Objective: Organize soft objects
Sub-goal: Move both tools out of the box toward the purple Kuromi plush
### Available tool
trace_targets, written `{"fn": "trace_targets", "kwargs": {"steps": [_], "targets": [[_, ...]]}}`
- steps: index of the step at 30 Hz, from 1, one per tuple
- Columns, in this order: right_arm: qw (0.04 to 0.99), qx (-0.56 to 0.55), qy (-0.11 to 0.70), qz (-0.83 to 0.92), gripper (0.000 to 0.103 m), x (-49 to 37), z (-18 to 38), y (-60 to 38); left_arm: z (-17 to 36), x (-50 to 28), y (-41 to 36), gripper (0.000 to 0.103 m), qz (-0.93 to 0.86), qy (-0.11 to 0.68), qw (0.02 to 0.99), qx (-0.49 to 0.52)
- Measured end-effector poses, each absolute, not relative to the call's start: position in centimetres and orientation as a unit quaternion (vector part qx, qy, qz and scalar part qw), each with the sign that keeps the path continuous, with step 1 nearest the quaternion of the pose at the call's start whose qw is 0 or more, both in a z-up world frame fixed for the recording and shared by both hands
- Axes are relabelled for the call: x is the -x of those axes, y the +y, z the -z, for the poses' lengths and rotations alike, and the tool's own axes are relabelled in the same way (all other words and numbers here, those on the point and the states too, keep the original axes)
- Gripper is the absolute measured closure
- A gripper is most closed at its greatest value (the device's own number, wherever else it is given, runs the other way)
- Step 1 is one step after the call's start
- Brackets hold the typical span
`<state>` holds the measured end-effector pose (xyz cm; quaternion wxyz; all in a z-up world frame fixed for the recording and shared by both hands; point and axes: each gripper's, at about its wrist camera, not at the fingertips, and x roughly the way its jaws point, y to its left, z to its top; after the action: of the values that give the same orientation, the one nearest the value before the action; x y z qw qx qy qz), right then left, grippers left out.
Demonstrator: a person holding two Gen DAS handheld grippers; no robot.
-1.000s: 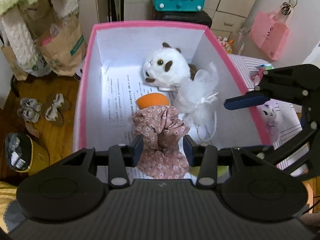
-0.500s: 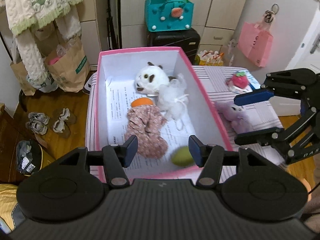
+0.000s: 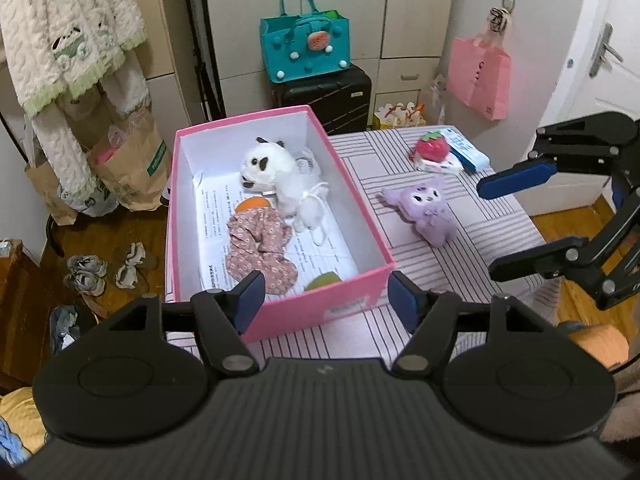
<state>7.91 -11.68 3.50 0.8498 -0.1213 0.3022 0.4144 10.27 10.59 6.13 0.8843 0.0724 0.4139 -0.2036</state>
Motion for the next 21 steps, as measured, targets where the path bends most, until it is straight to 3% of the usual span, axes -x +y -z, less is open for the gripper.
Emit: {"fn": "trace_targets", "kwargs": {"steps": [21], "targets": [[0.877,0.073,0.329,-0.343,0.023,-3.9,1.7,-19.4,-3.4,-7.5,2.8,0.024,0.285,0.428,0.851,-0.107]]}}
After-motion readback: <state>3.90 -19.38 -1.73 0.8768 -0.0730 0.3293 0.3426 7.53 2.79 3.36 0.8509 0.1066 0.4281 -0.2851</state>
